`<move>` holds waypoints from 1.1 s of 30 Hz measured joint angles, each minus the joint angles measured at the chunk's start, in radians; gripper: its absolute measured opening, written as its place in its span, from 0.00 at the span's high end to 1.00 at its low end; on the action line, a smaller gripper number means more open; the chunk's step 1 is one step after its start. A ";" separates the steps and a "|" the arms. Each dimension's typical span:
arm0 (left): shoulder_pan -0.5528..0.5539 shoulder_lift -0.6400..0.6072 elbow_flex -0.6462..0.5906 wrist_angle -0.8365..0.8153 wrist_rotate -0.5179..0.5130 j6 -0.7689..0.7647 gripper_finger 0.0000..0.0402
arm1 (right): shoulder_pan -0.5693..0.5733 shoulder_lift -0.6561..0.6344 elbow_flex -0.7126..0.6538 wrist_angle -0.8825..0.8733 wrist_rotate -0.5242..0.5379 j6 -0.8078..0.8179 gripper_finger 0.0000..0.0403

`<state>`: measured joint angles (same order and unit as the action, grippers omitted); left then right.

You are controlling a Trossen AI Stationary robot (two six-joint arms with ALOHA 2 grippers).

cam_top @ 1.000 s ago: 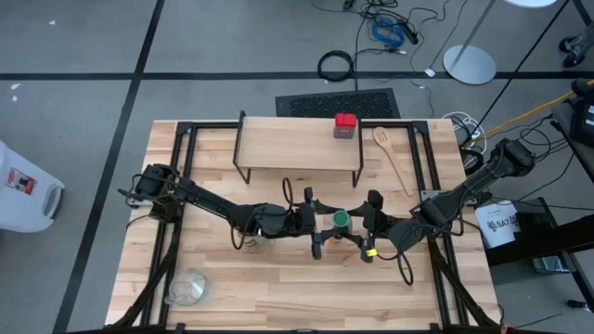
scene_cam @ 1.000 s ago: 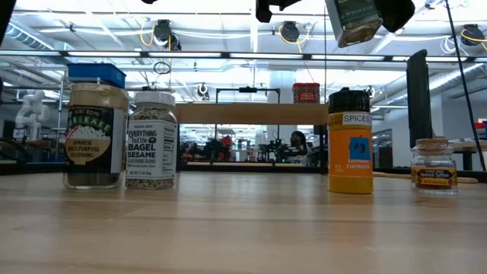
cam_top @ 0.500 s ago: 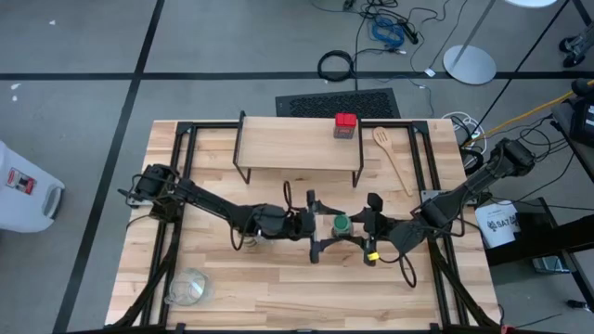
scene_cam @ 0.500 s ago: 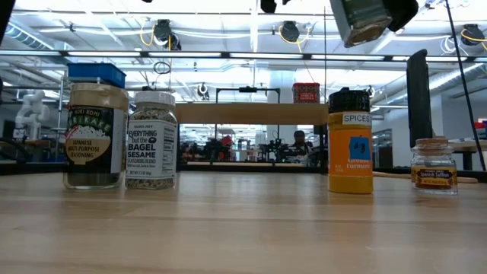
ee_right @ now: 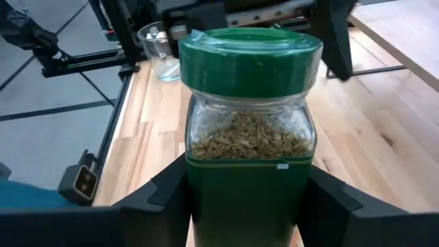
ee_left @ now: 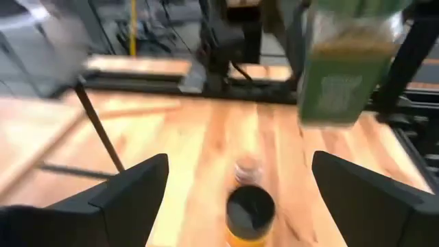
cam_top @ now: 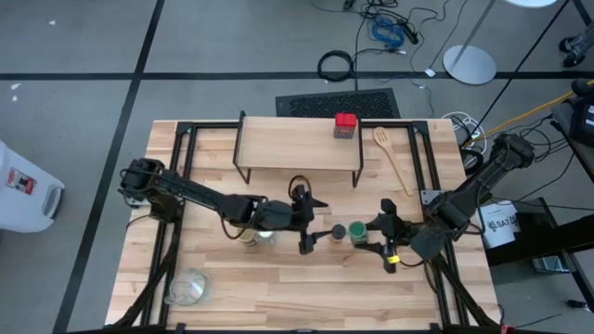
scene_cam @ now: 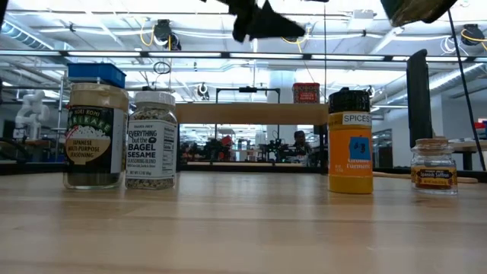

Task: Shelf spices
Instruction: Put the black seasoning bottle in the center of the table and put the green seasoning bottle beside the black seasoning bottle

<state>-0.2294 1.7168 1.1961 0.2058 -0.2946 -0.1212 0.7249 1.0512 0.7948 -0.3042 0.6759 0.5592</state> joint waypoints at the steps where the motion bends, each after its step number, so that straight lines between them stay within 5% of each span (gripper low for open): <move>1: 0.013 0.000 0.002 -0.022 0.040 -0.024 0.08 | 0.005 -0.003 0.000 -0.002 0.002 0.001 0.54; 5: 0.043 0.048 0.043 -0.099 0.164 -0.037 0.08 | 0.010 -0.011 0.000 -0.002 0.003 0.005 0.53; 10: 0.034 0.118 0.103 -0.102 0.161 0.068 0.08 | 0.010 -0.011 0.000 -0.007 0.005 0.004 0.54; 25: 0.033 0.272 0.154 -0.055 0.099 0.075 0.08 | 0.010 -0.011 0.000 -0.012 0.004 0.002 0.53; 33: 0.045 0.298 0.154 -0.046 0.147 0.074 0.08 | 0.010 -0.011 0.000 -0.014 0.003 0.002 0.53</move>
<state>-0.1848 2.0151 1.3504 0.1594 -0.1475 -0.0467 0.7345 1.0401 0.7948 -0.3177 0.6792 0.5613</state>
